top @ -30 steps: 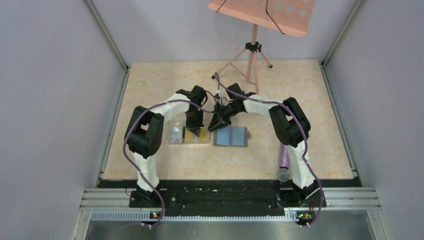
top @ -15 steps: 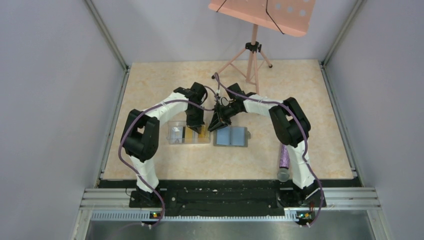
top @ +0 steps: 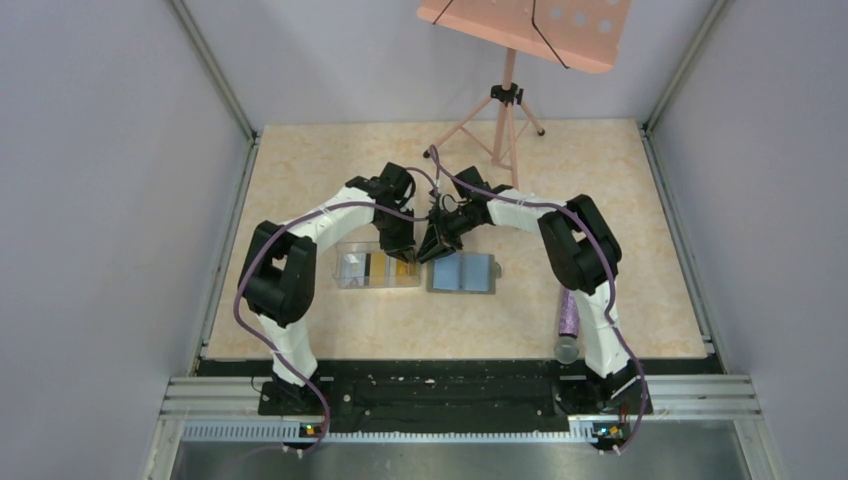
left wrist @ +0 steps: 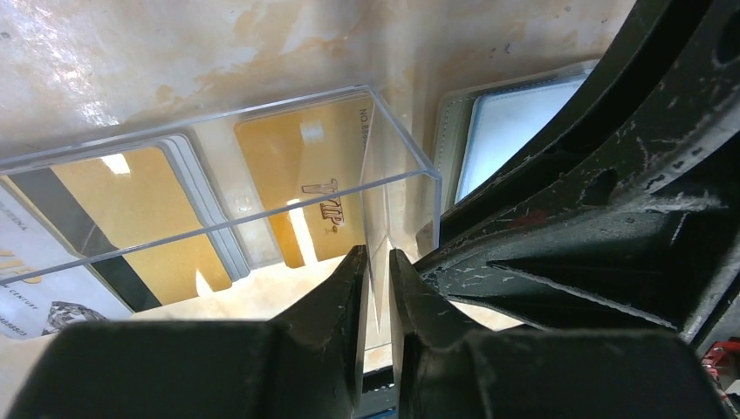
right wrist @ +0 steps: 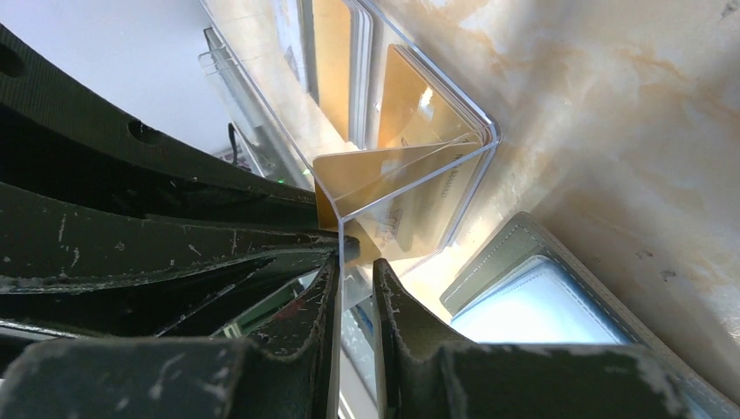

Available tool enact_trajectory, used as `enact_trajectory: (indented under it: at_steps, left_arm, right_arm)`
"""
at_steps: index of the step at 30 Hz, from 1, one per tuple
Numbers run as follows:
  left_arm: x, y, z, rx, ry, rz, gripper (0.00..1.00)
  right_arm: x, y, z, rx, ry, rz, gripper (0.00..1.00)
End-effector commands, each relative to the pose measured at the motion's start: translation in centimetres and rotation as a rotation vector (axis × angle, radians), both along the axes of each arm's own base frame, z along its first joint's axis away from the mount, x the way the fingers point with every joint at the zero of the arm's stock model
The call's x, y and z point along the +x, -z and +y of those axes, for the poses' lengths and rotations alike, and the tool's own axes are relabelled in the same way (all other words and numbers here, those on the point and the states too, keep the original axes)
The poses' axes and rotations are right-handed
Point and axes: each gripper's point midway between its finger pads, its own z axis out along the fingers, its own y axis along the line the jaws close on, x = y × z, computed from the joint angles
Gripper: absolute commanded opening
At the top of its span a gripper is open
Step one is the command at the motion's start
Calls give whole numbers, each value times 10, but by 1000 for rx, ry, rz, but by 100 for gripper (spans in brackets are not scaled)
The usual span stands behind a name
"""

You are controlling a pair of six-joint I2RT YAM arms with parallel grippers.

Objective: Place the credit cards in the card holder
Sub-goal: Pick up the credit card from the storage box.

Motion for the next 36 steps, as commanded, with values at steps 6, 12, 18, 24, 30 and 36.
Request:
enact_trajectory:
  at_steps: [6,12,18,24,30,36]
  left_arm:
    - [-4,4,5,26,4,-1,16]
    - [-7,8,7,29,5,9,0]
    - [0,-22,11,24,-24,-94,0]
    - [4,-64,25,27,-71,-229,0]
    - [-1,-101,30,-45,-108,-337,0]
    - [-13,-138,-5,-366,-29,-402,0]
  right_arm:
    - [7,-10,-1,14,3,-76,11]
    - [8,-14,-1,18,4,-93,13]
    - [15,-36,-2,40,-1,-200,38]
    - [26,-74,-9,81,26,-348,59]
    - [32,-104,-33,141,88,-422,71]
    - [27,-133,-58,255,143,-443,77]
